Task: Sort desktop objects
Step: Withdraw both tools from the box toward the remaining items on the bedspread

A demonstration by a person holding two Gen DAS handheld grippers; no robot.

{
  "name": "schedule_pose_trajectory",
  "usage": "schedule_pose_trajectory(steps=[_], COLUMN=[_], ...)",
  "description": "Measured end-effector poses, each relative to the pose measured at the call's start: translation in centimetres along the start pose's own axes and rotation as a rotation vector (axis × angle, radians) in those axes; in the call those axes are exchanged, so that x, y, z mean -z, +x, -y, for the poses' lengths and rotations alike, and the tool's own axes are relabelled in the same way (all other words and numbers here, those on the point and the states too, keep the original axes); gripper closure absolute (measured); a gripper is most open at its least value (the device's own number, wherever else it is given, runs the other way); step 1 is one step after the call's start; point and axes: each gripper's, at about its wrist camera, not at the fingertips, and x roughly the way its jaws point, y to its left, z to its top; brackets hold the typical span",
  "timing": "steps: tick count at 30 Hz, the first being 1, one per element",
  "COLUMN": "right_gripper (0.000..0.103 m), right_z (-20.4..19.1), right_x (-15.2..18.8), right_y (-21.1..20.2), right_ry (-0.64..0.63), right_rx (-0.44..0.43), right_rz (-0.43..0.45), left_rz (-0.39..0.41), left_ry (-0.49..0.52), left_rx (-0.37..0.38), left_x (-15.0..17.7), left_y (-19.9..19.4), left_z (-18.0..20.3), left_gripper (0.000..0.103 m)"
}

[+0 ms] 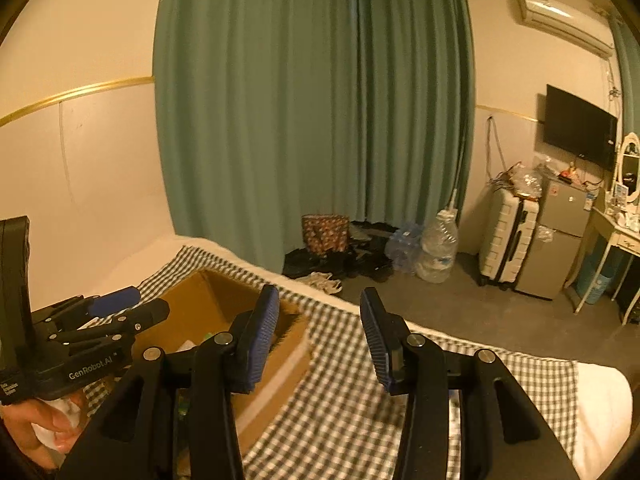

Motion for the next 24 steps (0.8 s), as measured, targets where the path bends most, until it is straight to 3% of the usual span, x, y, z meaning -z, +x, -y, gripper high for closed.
schedule_pose_trajectory(steps=[3,7,13,19,24], right_gripper=[0.054,0.050,0.047,0.042,0.040], right_z=[1.2,3.0,5.5,7.9,10.2], right_x=[-0.3,-0.2,0.0,0.4,1.3], right_y=[-1.5,-3.3,-5.6,-7.8,-8.6], right_ry=[-0.005,0.009,0.032,0.050,0.064], right_rx=[0.028,0.058,0.086,0.108,0.131], right_rz=[0.018,0.030,0.040,0.059,0.054], left_rz=[0.018,0.049,0.079,0.095,0.114], left_ry=[-0.010,-0.023,-0.019,-0.024,0.034], left_rx=[0.017,0.022,0.004,0.002,0.028], left_x=[-0.5,-0.9,-1.2,-1.3,-0.7], left_y=[-0.3,-1.0,-1.8,-2.2,-2.1], left_z=[1.0,2.2,3.5,5.4,8.5], left_gripper=[0.034,0.012,0.001,0.000,0.000])
